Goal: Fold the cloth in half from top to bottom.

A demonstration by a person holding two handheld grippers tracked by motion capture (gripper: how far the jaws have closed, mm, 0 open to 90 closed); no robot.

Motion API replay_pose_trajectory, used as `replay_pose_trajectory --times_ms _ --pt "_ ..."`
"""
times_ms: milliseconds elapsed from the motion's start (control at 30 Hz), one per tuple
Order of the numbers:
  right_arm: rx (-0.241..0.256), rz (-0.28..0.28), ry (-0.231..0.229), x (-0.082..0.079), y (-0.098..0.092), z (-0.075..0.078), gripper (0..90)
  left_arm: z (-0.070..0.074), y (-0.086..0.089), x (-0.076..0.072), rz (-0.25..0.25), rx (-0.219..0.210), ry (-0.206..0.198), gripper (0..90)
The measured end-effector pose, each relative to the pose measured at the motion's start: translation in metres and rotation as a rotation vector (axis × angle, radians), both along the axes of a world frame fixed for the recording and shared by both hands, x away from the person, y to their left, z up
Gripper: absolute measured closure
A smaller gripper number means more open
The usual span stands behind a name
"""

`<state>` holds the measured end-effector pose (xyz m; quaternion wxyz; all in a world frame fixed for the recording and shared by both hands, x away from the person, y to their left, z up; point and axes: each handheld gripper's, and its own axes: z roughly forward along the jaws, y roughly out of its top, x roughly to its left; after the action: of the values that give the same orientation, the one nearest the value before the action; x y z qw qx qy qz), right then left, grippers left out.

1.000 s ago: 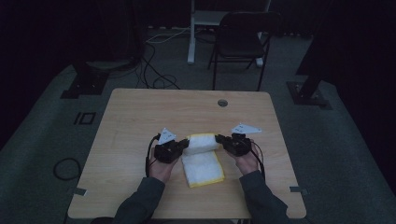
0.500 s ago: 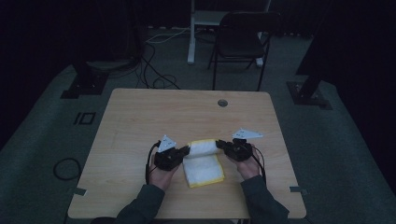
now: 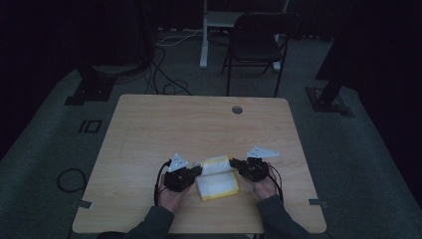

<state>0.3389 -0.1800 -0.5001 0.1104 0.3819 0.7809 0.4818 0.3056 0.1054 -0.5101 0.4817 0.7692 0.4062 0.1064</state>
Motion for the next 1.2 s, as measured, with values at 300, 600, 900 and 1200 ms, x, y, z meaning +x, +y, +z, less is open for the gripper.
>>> replay_pose_trajectory --times_ms 300,600,900,1200 --pt "0.006 -0.002 0.013 -0.012 -0.001 -0.010 87.7 -0.009 0.008 -0.014 0.001 -0.027 0.030 81.1" --pt "-0.004 0.010 0.016 -0.019 -0.001 -0.012 87.7 -0.004 0.025 -0.015 0.051 -0.044 0.018 79.6" --pt "-0.007 0.008 0.020 -0.021 -0.003 -0.014 87.5 -0.011 0.014 0.001 0.033 0.008 0.045 79.1" --pt "-0.004 0.007 0.027 -0.021 -0.006 -0.016 87.3 -0.020 0.007 -0.002 0.013 0.039 0.065 78.3"
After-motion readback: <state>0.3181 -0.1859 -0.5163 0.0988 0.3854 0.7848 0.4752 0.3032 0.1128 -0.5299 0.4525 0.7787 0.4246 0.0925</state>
